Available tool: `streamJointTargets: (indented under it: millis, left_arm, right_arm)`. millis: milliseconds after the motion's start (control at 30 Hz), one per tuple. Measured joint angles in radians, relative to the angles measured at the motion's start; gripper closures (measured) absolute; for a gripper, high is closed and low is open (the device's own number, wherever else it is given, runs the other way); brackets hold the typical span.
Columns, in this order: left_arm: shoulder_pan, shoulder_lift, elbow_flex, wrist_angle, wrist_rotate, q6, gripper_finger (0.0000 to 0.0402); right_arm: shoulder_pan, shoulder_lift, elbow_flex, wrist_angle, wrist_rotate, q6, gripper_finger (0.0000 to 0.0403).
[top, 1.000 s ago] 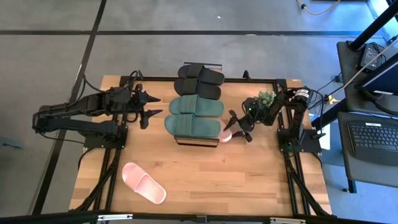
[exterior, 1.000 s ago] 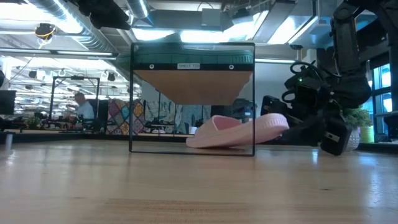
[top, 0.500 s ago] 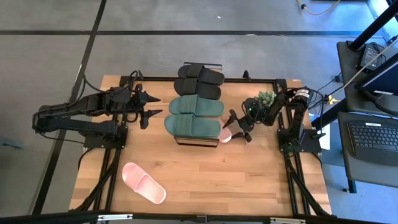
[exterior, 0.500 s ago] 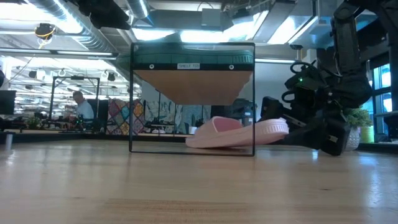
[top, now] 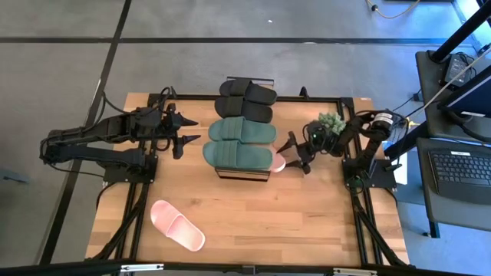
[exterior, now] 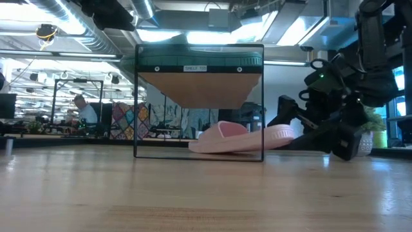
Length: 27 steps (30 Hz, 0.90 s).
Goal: Pick and place slides into the shelf
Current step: Put the top pink slipper under the shelf
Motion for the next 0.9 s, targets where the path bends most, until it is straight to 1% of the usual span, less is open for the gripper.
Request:
streamJointTargets:
  millis: [200,400,567,767,900]
  left_arm:
    - [0.0,0.0,0.0,0.0,0.0,0.0,0.0186]
    - [0.0,0.0,0.0,0.0,0.0,0.0,0.0186]
    - [0.0,0.0,0.0,-0.015,0.0,0.0,0.0186]
    - [0.0,0.0,0.0,-0.039,0.0,-0.002,0.0186]
    - [0.0,0.0,0.0,-0.06,0.0,-0.004,0.0186]
  right_arm:
    - [0.035,-0.027,-0.031,0.0,0.185,0.051,0.0085]
    - [0.074,-0.04,-0.033,-0.01,0.248,0.092,0.0085]
    - [0.122,-0.043,-0.032,-0.006,0.429,0.162,0.0085]
    - [0.173,-0.069,-0.032,-0.014,0.554,0.211,0.0085]
    - [0.221,-0.116,-0.032,-0.029,0.741,0.224,0.0085]
